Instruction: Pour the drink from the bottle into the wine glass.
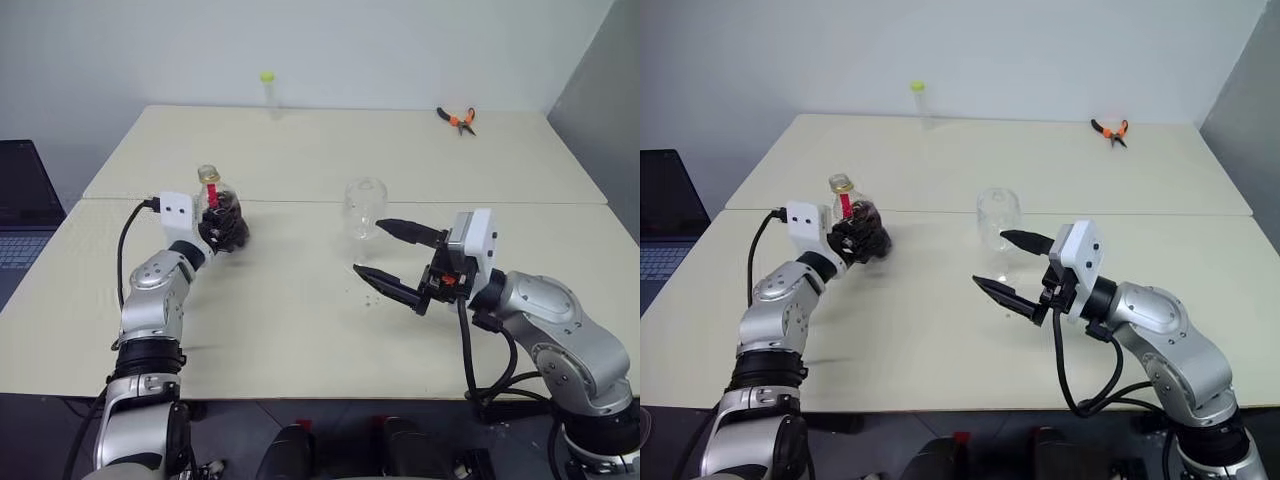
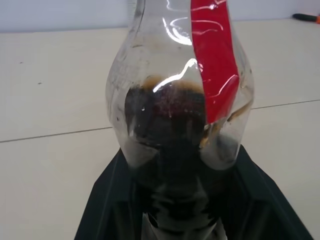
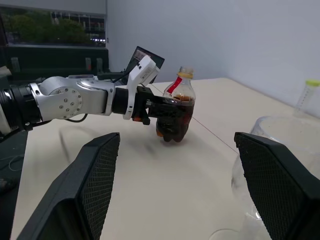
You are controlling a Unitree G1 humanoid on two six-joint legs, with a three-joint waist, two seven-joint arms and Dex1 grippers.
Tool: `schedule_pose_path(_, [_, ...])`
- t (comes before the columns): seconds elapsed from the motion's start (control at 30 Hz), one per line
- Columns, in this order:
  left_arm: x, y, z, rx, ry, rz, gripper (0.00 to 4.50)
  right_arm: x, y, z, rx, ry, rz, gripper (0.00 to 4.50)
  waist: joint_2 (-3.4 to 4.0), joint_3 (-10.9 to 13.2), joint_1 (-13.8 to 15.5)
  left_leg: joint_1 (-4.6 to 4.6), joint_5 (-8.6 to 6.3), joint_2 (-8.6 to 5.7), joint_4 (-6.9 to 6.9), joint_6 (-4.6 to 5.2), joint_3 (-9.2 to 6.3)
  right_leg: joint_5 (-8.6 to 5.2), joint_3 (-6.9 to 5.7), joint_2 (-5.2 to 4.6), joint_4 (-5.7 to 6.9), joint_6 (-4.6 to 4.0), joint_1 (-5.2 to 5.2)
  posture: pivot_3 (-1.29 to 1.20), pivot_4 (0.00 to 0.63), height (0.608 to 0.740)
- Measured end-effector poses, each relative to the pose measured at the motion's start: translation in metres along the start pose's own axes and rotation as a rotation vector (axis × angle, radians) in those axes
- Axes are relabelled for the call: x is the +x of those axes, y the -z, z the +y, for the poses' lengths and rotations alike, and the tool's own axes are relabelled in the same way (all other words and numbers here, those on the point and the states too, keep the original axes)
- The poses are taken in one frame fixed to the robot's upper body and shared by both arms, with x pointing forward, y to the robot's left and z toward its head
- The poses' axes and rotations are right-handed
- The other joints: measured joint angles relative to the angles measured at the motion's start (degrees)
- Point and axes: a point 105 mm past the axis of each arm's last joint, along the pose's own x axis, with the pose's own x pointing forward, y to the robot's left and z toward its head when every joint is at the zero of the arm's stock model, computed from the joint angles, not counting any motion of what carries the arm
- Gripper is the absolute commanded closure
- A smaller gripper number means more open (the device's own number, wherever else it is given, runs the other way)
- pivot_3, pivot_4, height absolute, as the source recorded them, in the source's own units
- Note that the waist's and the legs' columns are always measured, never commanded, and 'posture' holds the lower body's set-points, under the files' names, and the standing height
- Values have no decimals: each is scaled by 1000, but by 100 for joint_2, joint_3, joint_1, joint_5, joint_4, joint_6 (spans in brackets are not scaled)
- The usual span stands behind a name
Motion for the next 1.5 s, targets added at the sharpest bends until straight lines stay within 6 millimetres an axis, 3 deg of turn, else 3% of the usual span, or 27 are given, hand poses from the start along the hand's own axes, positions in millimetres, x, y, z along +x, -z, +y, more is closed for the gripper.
schedule_pose_path(0.2, [19, -65, -40, 146, 206, -156, 3442, -4, 2, -3, 21, 71, -10, 561, -1, 0, 52, -14, 2, -7, 10, -2, -5, 1, -6, -3, -1, 0, -3, 0, 150, 740])
schedule_pose_path(0.33, [29, -91, -74, 256, 356, -224, 3462, -6, 5, -4, 30, 104, 0, 561, 0, 0, 29, -12, 2, -6, 8, -2, -3, 0, -5, 0, -1, 1, -3, 0, 150, 740])
schedule_pose_path(0.47, [36, -86, -97, 381, 475, -220, 3475, -9, 11, -6, 34, 140, 19, 561, 0, 0, -1, -11, 1, -5, 6, 0, -1, 0, -4, 4, 1, 0, -3, 0, 150, 740])
schedule_pose_path(0.6, [47, -79, -104, 537, 519, -206, 3476, -13, 16, -12, 34, 203, 39, 561, -1, 1, -24, -12, 1, -7, 3, 0, 1, 0, -3, 10, 1, 0, -7, 0, 150, 740])
schedule_pose_path(0.9, [60, -89, -102, 829, 510, -282, 3512, -12, 19, -26, 20, 300, 67, 561, -2, 1, -17, -16, 0, -12, 5, 2, 0, 0, -5, 8, 0, 1, -9, 0, 150, 740])
schedule_pose_path(1.27, [64, -114, -99, 1087, 450, -401, 3548, -2, 12, -24, 14, 276, 36, 561, -2, 2, -26, -22, 0, -17, 6, 3, 2, 0, -4, 10, 5, 1, -16, 0, 150, 740])
schedule_pose_path(1.5, [66, -105, -98, 1225, 447, -391, 3584, 5, 6, -27, 0, 287, 12, 561, -2, 2, -26, -24, 0, -31, 6, 3, 1, 0, -5, 10, 8, 1, -20, 0, 150, 740])
